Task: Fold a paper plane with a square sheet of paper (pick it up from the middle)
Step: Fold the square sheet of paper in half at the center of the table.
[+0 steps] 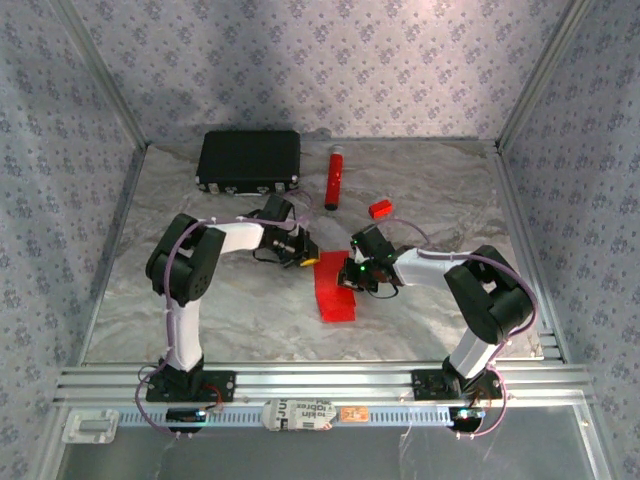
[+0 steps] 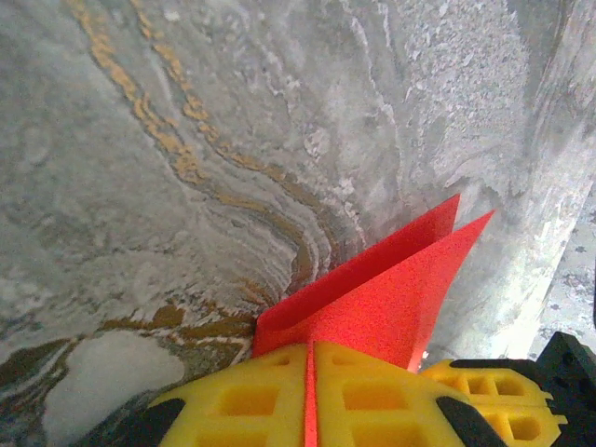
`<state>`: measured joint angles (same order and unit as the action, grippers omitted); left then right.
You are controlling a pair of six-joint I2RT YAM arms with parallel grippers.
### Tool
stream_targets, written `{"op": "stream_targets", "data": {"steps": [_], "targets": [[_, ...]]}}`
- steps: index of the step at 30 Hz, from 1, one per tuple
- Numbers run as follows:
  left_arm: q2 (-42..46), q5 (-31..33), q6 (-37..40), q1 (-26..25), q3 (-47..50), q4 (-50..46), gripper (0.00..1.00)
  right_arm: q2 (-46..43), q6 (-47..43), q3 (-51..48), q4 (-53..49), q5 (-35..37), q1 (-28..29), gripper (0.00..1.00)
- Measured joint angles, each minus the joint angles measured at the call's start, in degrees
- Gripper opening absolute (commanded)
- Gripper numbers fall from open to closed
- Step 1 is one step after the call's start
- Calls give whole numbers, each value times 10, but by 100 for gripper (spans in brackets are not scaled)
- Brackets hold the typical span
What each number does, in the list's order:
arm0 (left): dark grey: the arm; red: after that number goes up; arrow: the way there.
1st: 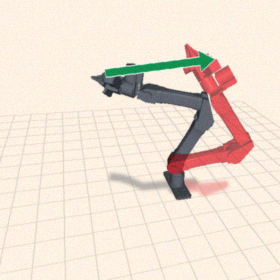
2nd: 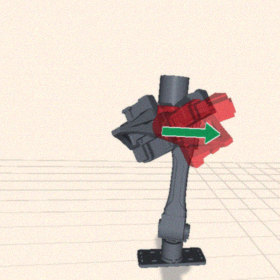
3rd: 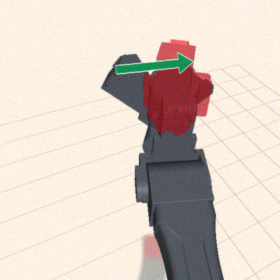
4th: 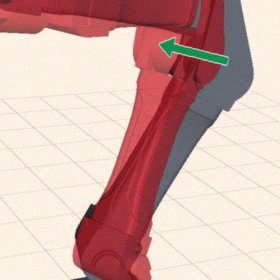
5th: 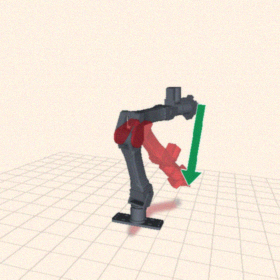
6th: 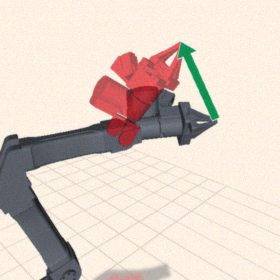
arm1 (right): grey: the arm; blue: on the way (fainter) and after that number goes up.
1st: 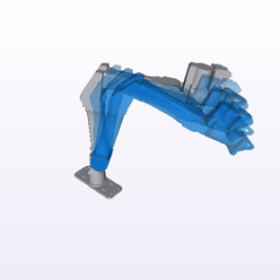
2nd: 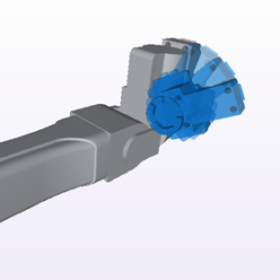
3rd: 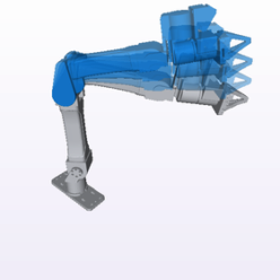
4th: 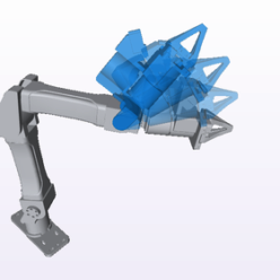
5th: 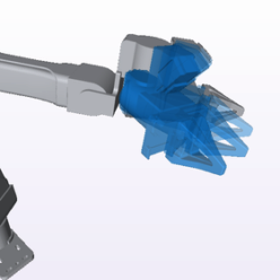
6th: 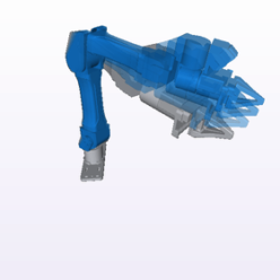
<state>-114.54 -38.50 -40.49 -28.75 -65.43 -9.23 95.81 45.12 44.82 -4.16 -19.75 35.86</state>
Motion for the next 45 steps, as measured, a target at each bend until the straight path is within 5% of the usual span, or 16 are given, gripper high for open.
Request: {"op": "stream_targets", "data": {"steps": [36, 45], "targets": [[-30, 9, 32, 5, -58, -52, 9, -6, 1, -7, 1, 4, -1, 0], [-32, 58, 45, 18, -100, -96, 15, -7, 9, -7, 4, 8, 1, 0]]}}
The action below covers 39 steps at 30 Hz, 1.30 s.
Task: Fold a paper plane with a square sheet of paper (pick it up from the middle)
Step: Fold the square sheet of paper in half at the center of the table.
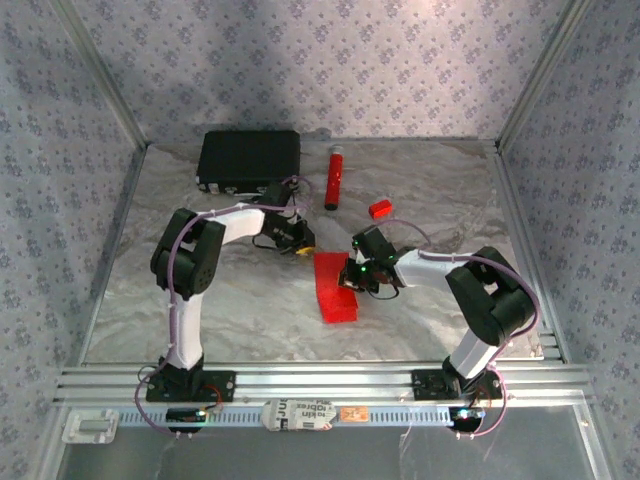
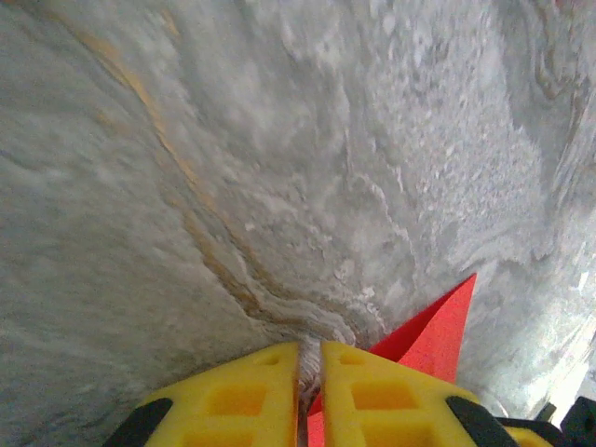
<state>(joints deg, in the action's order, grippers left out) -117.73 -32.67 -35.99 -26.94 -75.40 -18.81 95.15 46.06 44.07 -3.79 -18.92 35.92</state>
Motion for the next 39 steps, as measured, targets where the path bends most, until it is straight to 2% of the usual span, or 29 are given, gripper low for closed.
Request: {"op": "stream_targets", "data": {"steps": [6, 12, 18, 25, 30, 39], "targets": [[60, -1, -12, 0, 23, 2, 15, 0, 7, 0, 0, 3, 1, 0], [129, -49, -44, -40, 87, 54, 14, -2, 9, 0, 0, 7, 3, 0], [96, -83, -55, -68, 102, 84, 13, -4, 9, -5, 5, 7, 3, 0], [42, -78, -54, -47, 121, 111, 12, -10, 10, -11, 9, 13, 4, 0], [40, -102, -54, -26, 137, 144, 13, -10, 10, -12, 10, 13, 4, 0], [33, -75, -55, -19, 109, 112, 13, -10, 10, -12, 10, 13, 4, 0]]}}
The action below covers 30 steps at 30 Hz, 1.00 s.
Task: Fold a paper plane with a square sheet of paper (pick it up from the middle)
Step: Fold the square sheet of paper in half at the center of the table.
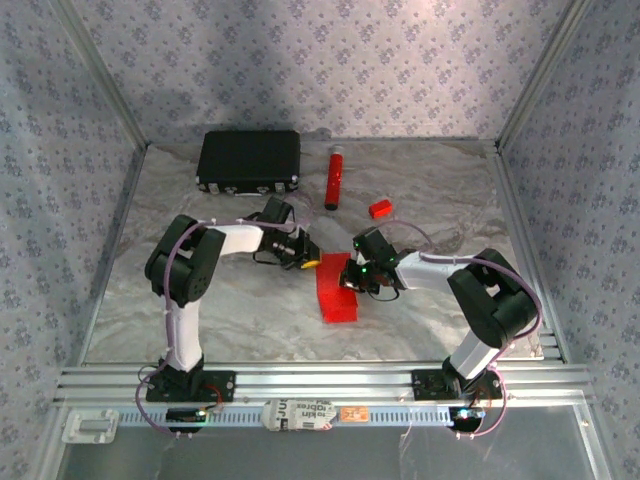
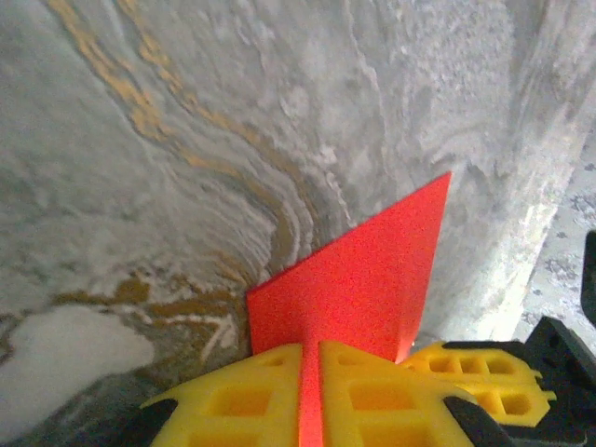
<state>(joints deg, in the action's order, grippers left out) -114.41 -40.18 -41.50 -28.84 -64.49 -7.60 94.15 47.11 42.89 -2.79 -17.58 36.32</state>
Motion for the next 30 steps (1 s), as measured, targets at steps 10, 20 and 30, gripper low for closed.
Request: {"op": "stream_targets", "data": {"steps": [10, 20, 30], "targets": [[-24, 62, 12, -5, -79, -105, 14, -1, 0, 0, 0, 6, 3, 0], [-17, 150, 31, -14, -119, -166, 18, -4, 0, 0, -4, 15, 6, 0], [95, 111, 3, -54, -29, -118, 13, -6, 0, -1, -5, 17, 6, 0]]}}
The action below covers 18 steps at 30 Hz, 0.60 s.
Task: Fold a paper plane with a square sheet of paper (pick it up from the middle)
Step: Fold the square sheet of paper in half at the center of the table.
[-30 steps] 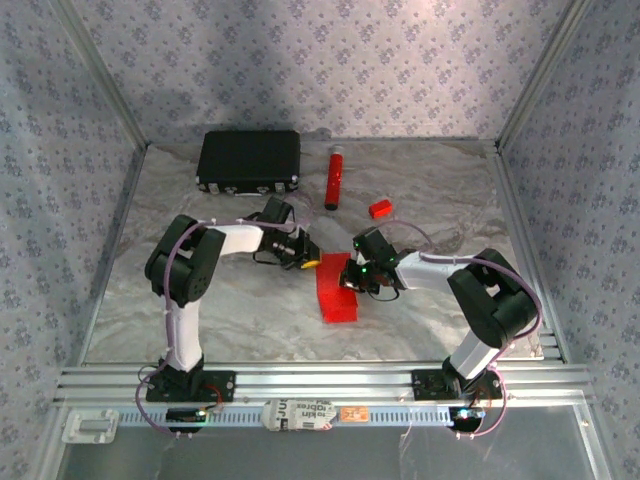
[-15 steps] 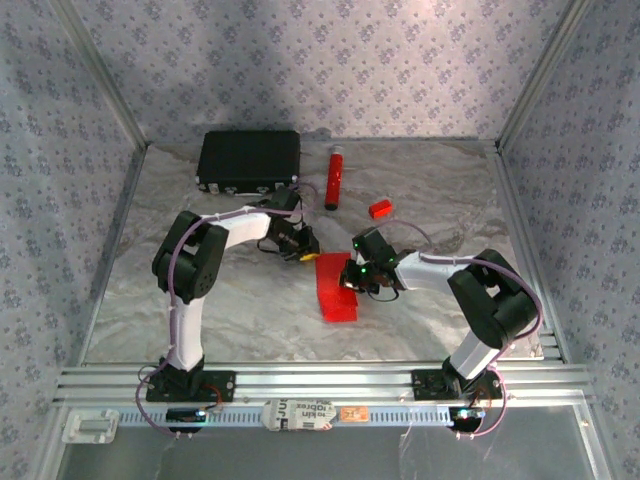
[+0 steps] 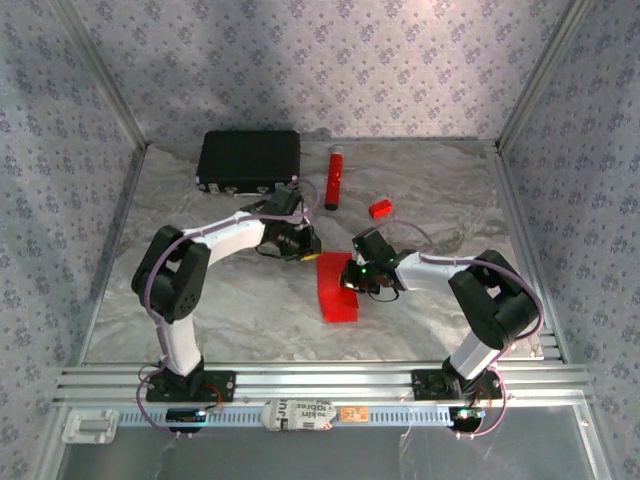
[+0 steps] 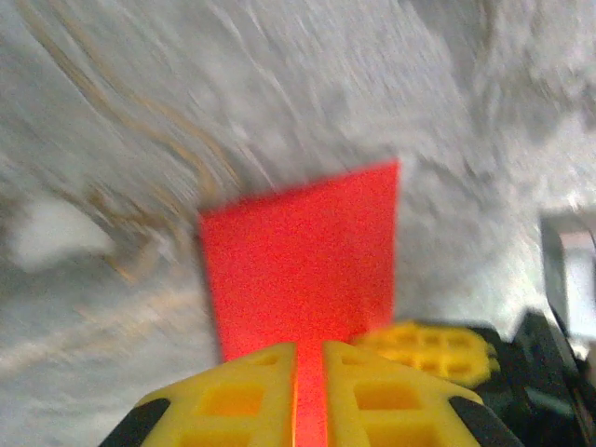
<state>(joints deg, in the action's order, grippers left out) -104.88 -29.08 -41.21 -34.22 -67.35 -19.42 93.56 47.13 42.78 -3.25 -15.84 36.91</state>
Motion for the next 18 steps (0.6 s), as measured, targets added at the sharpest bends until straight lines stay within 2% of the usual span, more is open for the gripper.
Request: {"op": "stream_targets", "data": {"steps": [8, 18], "targets": [[9, -53, -47, -35, 83, 63, 13, 0, 0, 0, -2, 0, 0, 0], [-23, -43, -37, -32, 106, 96, 12, -3, 0, -3, -2, 0, 0, 0]]}}
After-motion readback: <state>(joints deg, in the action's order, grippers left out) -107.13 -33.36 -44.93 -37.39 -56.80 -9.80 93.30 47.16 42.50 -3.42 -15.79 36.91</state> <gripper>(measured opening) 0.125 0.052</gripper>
